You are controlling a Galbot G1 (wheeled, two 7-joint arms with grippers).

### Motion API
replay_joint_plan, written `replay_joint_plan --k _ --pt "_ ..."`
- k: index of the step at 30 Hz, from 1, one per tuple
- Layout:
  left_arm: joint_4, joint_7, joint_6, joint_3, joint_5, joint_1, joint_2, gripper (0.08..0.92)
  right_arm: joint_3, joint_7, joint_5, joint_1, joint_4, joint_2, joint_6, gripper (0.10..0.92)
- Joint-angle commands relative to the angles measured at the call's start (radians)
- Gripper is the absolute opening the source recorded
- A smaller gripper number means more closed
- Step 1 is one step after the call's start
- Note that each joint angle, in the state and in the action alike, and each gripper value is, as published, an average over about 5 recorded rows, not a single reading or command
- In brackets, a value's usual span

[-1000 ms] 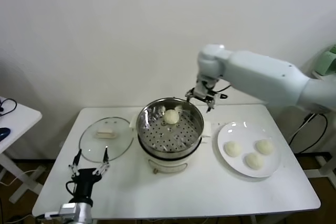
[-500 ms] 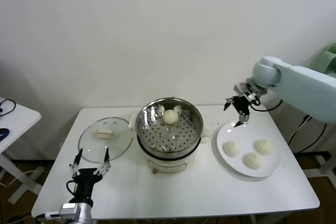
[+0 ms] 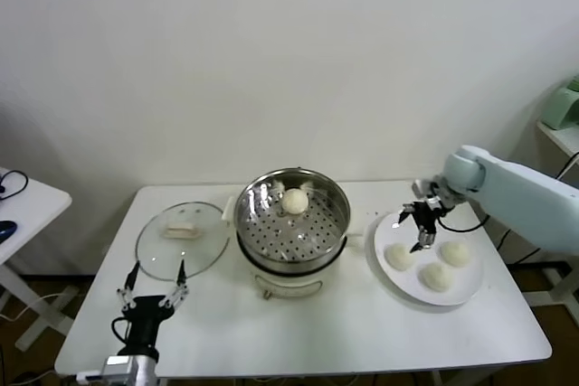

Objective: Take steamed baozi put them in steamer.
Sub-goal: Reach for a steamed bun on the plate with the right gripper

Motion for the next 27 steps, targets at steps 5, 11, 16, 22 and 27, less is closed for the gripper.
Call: replay_joint_plan --k 5,11,16,22,27 --pt "0.016 -0.001 -0.004 -0.005 -0.001 0.005 -0.008 0.823 0.068 0.015 -0.037 -0.113 -0.099 0.055 0.002 0.823" --pt "0.022 -0.002 -0.003 -0.005 0.0 0.001 -0.007 0.823 0.077 0.011 -0.043 -0.122 -0.113 0.07 0.006 0.823" --pt "0.026 -0.002 -0.003 -0.003 0.002 -0.003 -0.007 0.823 0.079 0.006 -0.045 -0.123 -0.119 0.076 0.004 0.823" --pt "0.027 -0.003 -0.002 -0.002 0.002 -0.005 -0.007 0.823 0.087 0.001 -0.052 -0.12 -0.137 0.084 0.004 0.814" --pt "0.027 -0.003 -0.002 -0.002 0.002 -0.006 -0.007 0.823 0.09 0.0 -0.054 -0.121 -0.141 0.083 0.005 0.729"
